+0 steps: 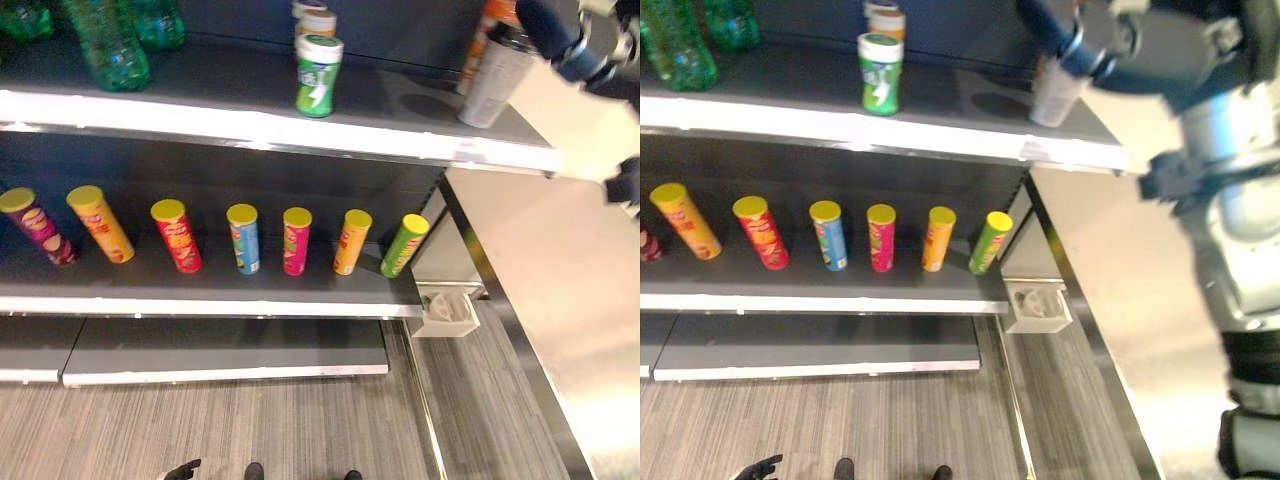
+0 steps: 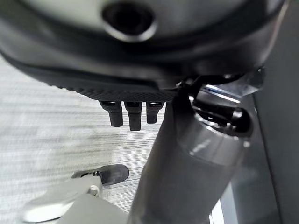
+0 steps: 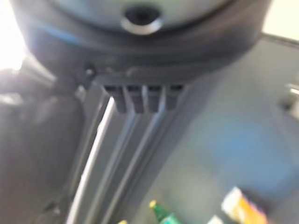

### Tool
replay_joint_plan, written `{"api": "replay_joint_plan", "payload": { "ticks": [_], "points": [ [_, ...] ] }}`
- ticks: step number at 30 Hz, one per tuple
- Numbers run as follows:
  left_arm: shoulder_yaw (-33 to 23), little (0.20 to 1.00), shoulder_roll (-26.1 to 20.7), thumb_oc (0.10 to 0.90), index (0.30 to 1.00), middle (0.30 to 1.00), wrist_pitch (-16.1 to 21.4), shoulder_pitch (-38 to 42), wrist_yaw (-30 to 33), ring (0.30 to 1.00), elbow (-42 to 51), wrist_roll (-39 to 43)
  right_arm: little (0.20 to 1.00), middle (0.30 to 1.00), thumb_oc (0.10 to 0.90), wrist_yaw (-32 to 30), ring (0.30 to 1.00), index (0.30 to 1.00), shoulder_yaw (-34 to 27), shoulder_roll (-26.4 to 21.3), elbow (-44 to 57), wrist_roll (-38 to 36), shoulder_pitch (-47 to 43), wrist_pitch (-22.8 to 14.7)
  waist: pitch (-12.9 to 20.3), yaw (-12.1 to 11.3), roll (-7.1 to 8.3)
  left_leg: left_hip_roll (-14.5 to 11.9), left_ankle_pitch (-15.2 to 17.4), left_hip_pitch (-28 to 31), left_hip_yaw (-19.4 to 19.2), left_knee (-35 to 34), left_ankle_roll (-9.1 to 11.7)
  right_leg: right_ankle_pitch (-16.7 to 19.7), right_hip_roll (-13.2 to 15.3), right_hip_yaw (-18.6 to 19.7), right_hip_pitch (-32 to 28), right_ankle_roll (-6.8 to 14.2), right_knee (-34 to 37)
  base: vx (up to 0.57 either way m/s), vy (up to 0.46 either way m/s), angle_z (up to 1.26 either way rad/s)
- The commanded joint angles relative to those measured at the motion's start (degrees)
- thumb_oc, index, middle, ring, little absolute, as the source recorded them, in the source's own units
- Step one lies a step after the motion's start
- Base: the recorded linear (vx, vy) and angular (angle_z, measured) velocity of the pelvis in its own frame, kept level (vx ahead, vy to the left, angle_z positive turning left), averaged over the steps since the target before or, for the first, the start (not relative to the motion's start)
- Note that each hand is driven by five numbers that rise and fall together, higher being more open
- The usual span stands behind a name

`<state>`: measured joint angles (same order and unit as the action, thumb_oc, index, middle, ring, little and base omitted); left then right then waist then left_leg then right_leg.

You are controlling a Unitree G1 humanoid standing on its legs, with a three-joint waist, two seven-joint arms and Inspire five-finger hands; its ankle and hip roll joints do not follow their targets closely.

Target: Put the goods on the table back onto the shelves and tidy them up.

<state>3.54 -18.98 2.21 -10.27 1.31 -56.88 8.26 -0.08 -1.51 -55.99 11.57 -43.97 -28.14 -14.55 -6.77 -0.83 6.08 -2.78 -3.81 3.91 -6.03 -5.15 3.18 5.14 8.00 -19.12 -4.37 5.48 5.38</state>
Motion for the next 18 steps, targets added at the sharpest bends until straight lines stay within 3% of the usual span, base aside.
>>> {"api": "replay_joint_plan", "payload": {
  "ticks": [1, 3, 4, 6, 9, 12, 17, 18],
  "points": [
    [2.0, 0.9, -3.1, 0.8, 0.9, 0.9, 1.7, 2.9, -1.3, 0.9, 1.1, -3.3, 0.9, 0.9, 0.8, 5.0, 0.9, 0.9, -2.0, 6.8, 3.7, -7.7, -3.2, -3.1, 2.2, -3.0, 2.33, -1.6, 6.1, 2.3, -4.0, 0.1, 1.7, -0.3, 5.7, -2.0, -1.6, 6.9, -0.7, -0.01, -0.009, -0.09],
    [2.0, 0.9, -3.2, 0.8, 0.9, 0.9, 1.6, 3.0, -1.5, 0.9, 1.5, -3.6, 0.9, 0.9, 0.8, 6.1, 0.9, 0.9, -2.6, 9.4, 5.4, -8.3, -0.5, -2.2, 2.3, -2.9, 2.13, -1.7, 6.1, 2.5, -4.2, 0.1, 1.7, -0.4, 5.6, -1.9, -1.6, 6.8, -0.7, -0.01, -0.009, -0.1],
    [1.8, 0.9, -3.4, 0.8, 0.9, 0.9, 1.7, 4.0, -1.7, 0.9, 2.5, -3.4, 0.9, 0.9, 0.8, 9.0, 0.9, 0.9, -0.5, 14.1, 7.4, -9.5, 3.8, -0.6, 2.2, -2.5, 1.38, -1.7, 6.1, 2.8, -4.5, 0.1, 1.7, -0.4, 5.6, -1.4, -1.6, 6.7, -0.6, -0.01, -0.017, -0.07],
    [0.7, 0.9, -3.9, 0.8, 0.9, 0.9, 1.8, 4.0, -2.5, 0.9, 4.4, -3.7, 0.9, 0.9, 0.8, 11.6, 0.9, 0.9, -0.4, 16.4, 10.1, -7.7, 10.6, 2.8, 2.3, -2.0, 0.71, -2.0, 6.0, 3.0, -4.9, 0.1, 1.7, -0.7, 5.5, -1.1, -1.5, 6.5, -0.6, -0.01, -0.032, -0.08],
    [0.4, 0.9, -3.6, 0.8, 0.9, 0.9, 1.8, 4.4, -2.9, 0.9, 5.3, -4.0, 0.9, 0.9, 0.8, 15.7, 0.9, 0.9, 2.9, 22.7, 8.9, -10.9, 18.6, 5.6, 2.3, -1.4, 0.01, -2.1, 5.9, 3.2, -5.2, 0.1, 1.7, -0.7, 5.4, -0.7, -1.4, 6.2, -0.6, 0.01, -0.024, -0.11],
    [-0.2, 0.9, -3.2, 0.8, 0.9, 0.9, 2.2, 3.6, -4.8, 0.9, 7.8, -3.8, 0.9, 0.9, 0.8, 22.2, 0.9, 0.9, 5.7, 23.3, 7.6, -11.0, 27.8, 11.5, 2.5, -0.6, -0.56, -2.3, 5.7, 3.4, -5.5, 0.1, 2.0, -0.9, 5.3, -0.6, -1.5, 5.9, -0.4, 0.01, -0.031, -0.12],
    [-0.5, 0.9, -2.9, 0.8, 0.9, 0.9, 2.6, 3.0, -6.4, 0.9, 9.5, -3.7, 0.9, 0.9, 0.8, 26.5, 0.9, 0.9, 6.8, 23.2, 3.4, -9.5, 35.1, 14.7, 2.6, 0.3, -1.06, -2.6, 5.4, 3.2, -5.7, 0.1, 2.3, -1.0, 5.1, -0.5, -1.3, 5.8, -0.4, 0.01, -0.022, -0.02],
    [-0.3, 0.9, -3.1, 0.8, 0.9, 0.9, 2.7, 3.0, -7.4, 0.9, 10.1, -4.0, 0.9, 0.9, 0.8, 27.3, 0.9, 0.9, 7.0, 21.2, 0.1, -5.2, 37.6, 15.4, 2.7, 0.7, -1.21, -2.7, 5.4, 3.3, -5.9, 0.1, 2.5, -1.1, 5.0, -0.6, -1.3, 5.8, -0.4, 0.0, 0.0, 0.0]
  ]
}}
